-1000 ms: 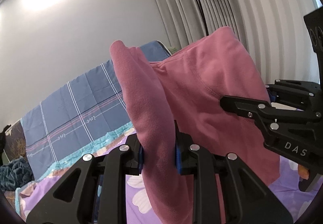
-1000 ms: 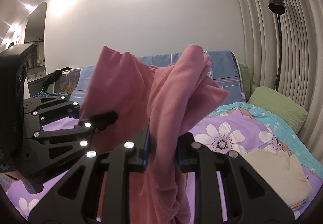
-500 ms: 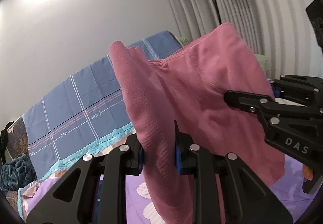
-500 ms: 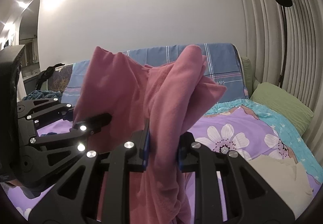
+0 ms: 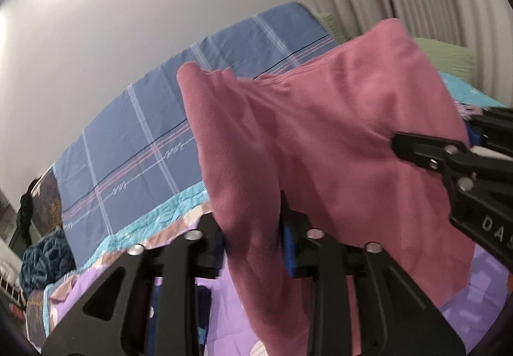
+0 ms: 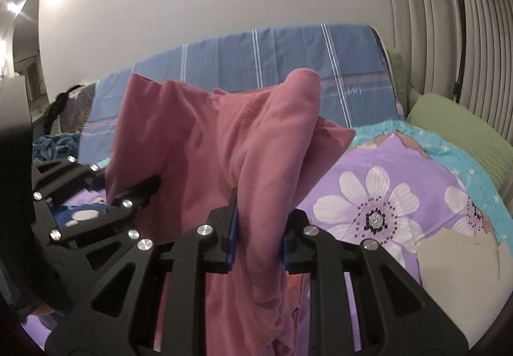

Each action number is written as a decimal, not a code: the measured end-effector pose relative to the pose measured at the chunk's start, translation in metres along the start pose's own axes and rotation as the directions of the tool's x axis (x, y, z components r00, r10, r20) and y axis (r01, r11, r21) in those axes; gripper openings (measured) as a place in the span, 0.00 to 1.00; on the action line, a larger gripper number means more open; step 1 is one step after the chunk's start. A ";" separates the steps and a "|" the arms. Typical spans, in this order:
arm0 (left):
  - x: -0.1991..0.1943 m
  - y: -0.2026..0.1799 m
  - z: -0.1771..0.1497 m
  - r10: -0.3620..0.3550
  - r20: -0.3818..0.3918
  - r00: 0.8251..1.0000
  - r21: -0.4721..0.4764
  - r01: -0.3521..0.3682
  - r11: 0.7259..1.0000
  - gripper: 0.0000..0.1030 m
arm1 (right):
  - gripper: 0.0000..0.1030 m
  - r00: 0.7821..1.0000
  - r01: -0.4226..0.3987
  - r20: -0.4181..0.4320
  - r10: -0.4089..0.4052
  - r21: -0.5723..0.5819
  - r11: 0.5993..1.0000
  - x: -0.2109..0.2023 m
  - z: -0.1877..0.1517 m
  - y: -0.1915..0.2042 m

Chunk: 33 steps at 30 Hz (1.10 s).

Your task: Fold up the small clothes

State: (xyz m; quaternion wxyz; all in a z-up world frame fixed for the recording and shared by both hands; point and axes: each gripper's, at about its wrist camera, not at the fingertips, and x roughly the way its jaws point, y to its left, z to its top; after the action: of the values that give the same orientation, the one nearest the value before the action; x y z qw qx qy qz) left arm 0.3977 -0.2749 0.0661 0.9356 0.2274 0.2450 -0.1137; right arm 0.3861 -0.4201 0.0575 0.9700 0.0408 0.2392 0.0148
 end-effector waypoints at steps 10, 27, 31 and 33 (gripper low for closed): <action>0.050 0.010 -0.052 -0.009 -0.195 0.981 -0.049 -0.001 0.999 0.50 | 0.51 0.955 0.205 -0.206 -0.215 -0.071 0.976 0.070 -0.059 -0.025; -0.047 -0.018 -0.122 -0.145 -0.084 0.986 -0.094 0.137 0.986 0.81 | 0.65 0.963 0.166 -0.208 -0.173 -0.050 0.985 -0.057 -0.122 -0.004; -0.108 -0.023 -0.127 -0.220 0.011 0.976 -0.126 0.219 0.967 0.95 | 0.72 0.978 0.155 -0.142 -0.156 -0.017 0.988 -0.119 -0.131 0.011; -0.140 -0.025 -0.131 -0.248 0.046 0.968 -0.130 0.251 0.959 0.97 | 0.73 0.982 0.149 -0.117 -0.148 0.000 0.989 -0.146 -0.134 0.018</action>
State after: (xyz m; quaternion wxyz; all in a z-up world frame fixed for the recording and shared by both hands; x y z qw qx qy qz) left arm 0.2174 -0.2194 0.0268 0.9305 0.1293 0.2652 -0.2172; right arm 0.1939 -0.4001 0.0081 0.9525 0.0262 0.2982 -0.0564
